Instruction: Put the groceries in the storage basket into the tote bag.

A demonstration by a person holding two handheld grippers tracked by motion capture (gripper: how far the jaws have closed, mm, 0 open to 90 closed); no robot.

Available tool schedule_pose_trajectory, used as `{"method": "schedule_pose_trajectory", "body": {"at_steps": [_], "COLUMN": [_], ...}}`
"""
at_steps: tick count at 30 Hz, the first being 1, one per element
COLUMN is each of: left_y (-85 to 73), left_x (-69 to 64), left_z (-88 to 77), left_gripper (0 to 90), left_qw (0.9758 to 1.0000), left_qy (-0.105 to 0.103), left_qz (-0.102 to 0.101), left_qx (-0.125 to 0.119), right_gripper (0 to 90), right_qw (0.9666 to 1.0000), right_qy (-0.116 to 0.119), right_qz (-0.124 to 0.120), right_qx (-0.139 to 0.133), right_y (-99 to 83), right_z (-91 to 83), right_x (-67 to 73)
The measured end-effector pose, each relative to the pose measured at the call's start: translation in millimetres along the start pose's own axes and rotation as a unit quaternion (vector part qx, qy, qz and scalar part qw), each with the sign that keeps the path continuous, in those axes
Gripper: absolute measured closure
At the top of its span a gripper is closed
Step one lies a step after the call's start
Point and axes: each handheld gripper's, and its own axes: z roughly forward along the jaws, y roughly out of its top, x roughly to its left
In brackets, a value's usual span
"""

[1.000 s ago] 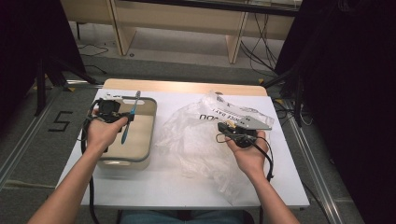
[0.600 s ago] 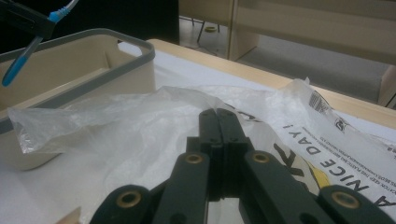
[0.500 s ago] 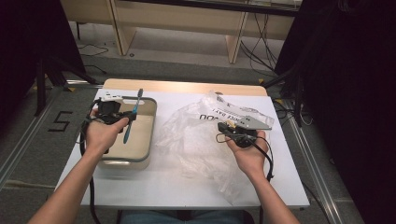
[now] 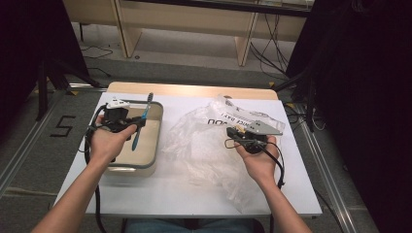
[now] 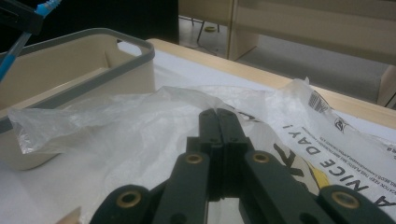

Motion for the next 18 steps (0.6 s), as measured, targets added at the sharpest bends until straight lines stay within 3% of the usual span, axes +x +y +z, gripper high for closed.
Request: {"method": "schedule_pose_trajectory", "body": {"at_steps": [18], "left_y": [0.1], "left_x": [-22.4], "left_z": [-5.4], "left_gripper": [78.5], "left_qw": [0.9994], "left_qy": [-0.027], "left_qz": [0.018], "left_qx": [-0.01], "right_gripper": [90.0], "right_qw": [1.0], "right_qy": [-0.001], "right_qz": [0.0], "right_qx": [0.001], "right_y": [0.1], "right_z": [-0.2], "right_x": [0.3]}}
